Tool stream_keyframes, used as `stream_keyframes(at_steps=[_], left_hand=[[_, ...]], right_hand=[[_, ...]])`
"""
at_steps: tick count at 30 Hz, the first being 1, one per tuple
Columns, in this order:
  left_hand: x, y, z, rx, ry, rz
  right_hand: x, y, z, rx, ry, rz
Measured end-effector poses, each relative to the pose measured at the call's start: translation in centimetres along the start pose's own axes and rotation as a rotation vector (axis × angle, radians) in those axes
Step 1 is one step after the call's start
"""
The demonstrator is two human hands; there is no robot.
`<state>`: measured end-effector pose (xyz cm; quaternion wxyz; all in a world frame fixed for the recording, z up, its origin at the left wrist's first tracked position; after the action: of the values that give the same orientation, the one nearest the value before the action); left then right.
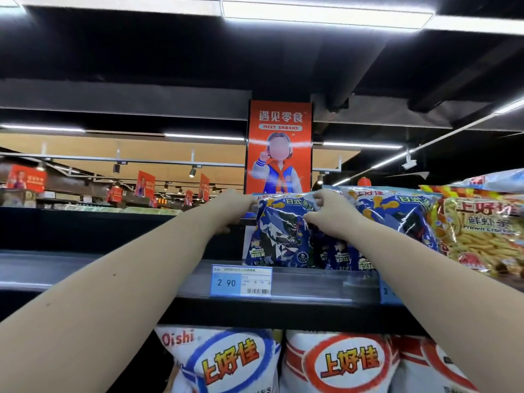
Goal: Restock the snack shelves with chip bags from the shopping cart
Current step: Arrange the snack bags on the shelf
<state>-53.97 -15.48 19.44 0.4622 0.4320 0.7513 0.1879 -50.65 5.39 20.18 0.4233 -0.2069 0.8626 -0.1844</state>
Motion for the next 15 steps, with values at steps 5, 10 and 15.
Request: stream_keyframes(at_steps=[5, 10, 15], left_hand=[[0.1, 4.0, 1.4, 0.386, 0.108, -0.340], [2.9, 6.9, 4.5, 0.548, 0.155, -0.702], [5.9, 10.3, 9.7, 0.700, 0.257, -0.784]], right_hand=[[-1.1, -2.3, 2.7, -0.237, 0.145, 0.194], [-1.6, -2.8, 6.7, -0.320, 0.297, 0.511], [-4.4, -1.2, 12.1, -0.316, 0.517, 0.711]])
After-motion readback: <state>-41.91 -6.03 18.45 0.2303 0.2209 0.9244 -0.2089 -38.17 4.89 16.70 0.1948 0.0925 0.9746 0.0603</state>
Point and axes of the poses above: each hand's wrist, its own z-axis away from the middle knuckle, its own x-axis out of the palm, y = z × x, the point moved 6 cm from there along -z, towards the middle knuckle, and after that the axes turned 9 degrees about x, right-handed, at the moved point
